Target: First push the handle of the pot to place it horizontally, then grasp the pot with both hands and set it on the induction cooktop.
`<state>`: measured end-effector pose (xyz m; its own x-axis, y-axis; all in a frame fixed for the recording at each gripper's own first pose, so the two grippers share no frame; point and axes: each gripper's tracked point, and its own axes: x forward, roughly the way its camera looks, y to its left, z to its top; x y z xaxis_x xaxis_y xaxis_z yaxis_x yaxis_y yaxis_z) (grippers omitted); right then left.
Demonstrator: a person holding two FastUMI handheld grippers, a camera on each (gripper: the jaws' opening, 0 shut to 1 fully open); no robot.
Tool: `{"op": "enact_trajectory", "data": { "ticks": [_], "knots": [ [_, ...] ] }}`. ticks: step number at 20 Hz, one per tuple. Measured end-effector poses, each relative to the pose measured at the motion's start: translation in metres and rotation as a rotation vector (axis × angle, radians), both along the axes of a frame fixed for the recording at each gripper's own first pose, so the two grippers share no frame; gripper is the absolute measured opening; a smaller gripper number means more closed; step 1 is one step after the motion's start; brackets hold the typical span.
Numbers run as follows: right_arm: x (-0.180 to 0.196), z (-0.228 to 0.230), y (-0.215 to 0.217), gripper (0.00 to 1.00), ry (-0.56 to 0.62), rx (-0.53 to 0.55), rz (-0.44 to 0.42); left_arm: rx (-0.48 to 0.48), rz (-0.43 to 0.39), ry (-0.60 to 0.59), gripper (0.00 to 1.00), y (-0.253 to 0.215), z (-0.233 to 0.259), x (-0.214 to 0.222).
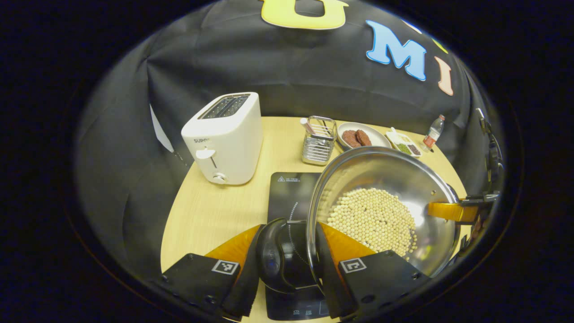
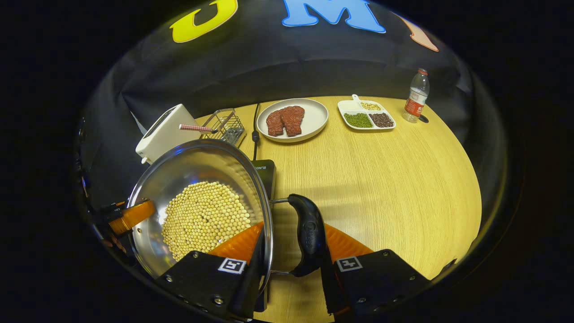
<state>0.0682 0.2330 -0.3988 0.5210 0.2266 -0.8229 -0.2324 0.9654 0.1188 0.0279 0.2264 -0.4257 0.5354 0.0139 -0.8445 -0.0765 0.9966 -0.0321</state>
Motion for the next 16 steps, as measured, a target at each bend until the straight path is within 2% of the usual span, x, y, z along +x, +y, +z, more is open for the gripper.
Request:
{"op": "enact_trajectory", "data": {
  "ticks": [2,3,8,10,11,12,15,16],
  "knots": [
    [0.001,-0.001,0.006,0.59,-0.002,-0.003,0.005,-0.004,-0.003,0.005,0.68,0.007,-0.003,0.002],
    [0.001,-0.001,0.009,0.59,0.000,-0.003,0.004,-0.004,-0.003,0.004,0.64,0.010,-0.006,0.004],
    [0.001,-0.009,0.018,0.58,0.013,-0.006,-0.016,-0.006,-0.010,0.013,0.64,0.020,-0.017,0.007],
    [0.001,-0.012,0.019,0.58,0.016,-0.011,-0.025,-0.012,-0.021,0.012,0.70,0.020,-0.019,0.009],
    [0.000,-0.013,0.020,0.58,0.016,-0.012,-0.030,-0.015,-0.028,0.011,0.65,0.020,-0.020,0.010],
    [0.000,-0.013,0.020,0.58,0.012,-0.013,-0.035,-0.019,-0.032,0.012,0.68,0.019,-0.022,0.013],
    [0.000,-0.015,0.023,0.58,0.007,-0.014,-0.058,-0.027,-0.048,0.008,0.68,0.021,-0.026,0.017],
    [-0.001,-0.015,0.023,0.58,0.008,-0.015,-0.065,-0.032,-0.052,0.009,0.65,0.021,-0.027,0.018]
  ]
}}
